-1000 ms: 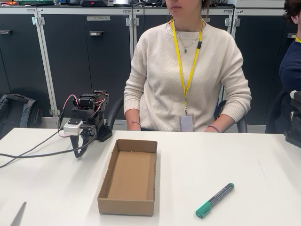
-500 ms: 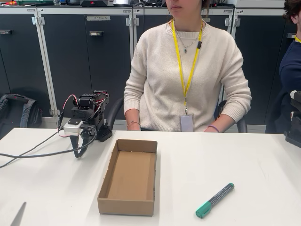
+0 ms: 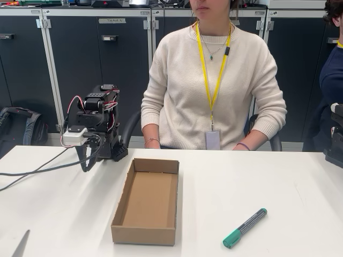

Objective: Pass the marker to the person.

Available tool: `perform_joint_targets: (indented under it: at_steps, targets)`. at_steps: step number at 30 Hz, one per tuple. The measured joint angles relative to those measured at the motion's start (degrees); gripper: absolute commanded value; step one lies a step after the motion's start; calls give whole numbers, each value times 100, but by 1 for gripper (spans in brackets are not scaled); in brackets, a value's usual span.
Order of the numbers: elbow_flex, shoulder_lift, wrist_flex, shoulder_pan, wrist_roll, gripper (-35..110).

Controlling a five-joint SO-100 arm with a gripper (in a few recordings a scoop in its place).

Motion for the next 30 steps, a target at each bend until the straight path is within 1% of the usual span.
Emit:
perform_joint_targets:
  at_steps: [6, 14, 17, 20, 25, 30]
  targets:
    - [-2048, -2145, -237, 0, 501, -5]
    - [-3524, -3955, -809, -123, 1178, -5]
    - [-4078, -4421, -765, -281, 1512, -5]
    - [-4693, -4755, -492, -527, 1846, -5]
    - [-5889, -5335, -114, -1178, 2276, -5]
    - [-6864, -5889, -114, -1854, 2584, -5]
